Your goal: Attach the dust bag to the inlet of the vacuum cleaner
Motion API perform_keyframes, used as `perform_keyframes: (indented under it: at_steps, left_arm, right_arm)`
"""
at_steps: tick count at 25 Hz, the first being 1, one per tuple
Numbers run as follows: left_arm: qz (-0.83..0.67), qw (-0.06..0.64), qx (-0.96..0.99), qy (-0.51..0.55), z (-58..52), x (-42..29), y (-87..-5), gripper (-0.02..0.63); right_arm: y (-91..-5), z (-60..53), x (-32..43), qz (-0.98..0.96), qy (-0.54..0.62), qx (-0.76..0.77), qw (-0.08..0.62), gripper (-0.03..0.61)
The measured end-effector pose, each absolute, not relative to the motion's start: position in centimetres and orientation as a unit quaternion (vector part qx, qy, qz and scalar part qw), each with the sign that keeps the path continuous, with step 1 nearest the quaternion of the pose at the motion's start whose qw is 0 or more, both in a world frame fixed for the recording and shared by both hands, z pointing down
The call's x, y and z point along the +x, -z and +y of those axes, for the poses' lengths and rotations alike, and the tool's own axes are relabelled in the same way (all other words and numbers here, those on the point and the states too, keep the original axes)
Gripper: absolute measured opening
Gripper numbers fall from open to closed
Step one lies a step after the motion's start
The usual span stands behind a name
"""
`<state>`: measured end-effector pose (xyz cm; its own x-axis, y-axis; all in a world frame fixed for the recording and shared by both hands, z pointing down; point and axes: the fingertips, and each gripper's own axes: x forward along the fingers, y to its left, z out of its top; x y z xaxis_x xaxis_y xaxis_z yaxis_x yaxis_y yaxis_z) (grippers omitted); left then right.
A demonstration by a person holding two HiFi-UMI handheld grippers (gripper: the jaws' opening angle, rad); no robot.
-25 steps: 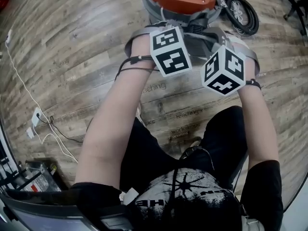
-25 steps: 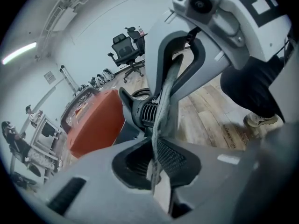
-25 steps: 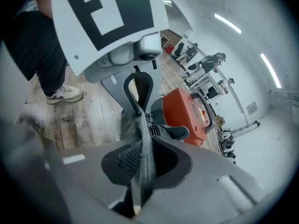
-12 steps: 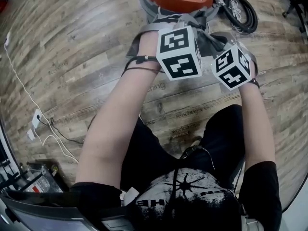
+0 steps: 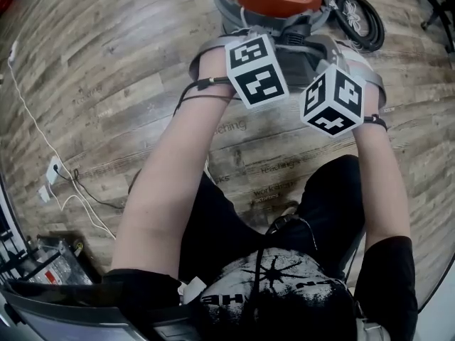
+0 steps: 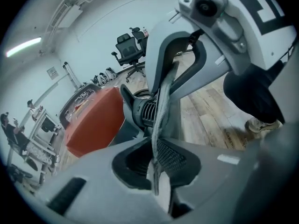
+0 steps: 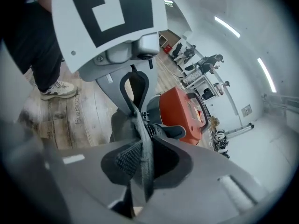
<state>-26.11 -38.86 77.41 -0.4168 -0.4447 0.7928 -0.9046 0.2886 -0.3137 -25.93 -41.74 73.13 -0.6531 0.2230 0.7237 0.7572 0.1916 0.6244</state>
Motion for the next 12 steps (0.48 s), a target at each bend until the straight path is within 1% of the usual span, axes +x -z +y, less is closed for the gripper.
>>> perform_keyframes:
  at_steps: [2,5,9,12]
  left_arm:
    - [-0.743,0.29,0.444,-0.41,-38.8,-26.5,-77.2,0.031]
    - [-0.741,0.263,0.439,-0.434,-39.6,-26.5,-75.9,0.029]
    - [-0.763,0.22,0.448,-0.412,-41.4,-26.7,-73.4,0.044]
    - [-0.764,0.192,0.455,-0.416,-42.7,-26.6,-72.4,0.052]
  right_arm:
    - [-73.1,-41.8,-26.0,-0.736,0.535,-0.337,0.242,0.054]
    - [-73.6,-43.2,-25.8,-0.765,0.492,-0.335,0.248,0.054]
    - [-75.3,-45.2,-25.9,-0.792,0.446,-0.316,0.272,0.048]
    - [-76.7,-46.1,-25.9,-0.8,0.418,-0.313,0.296,0.048]
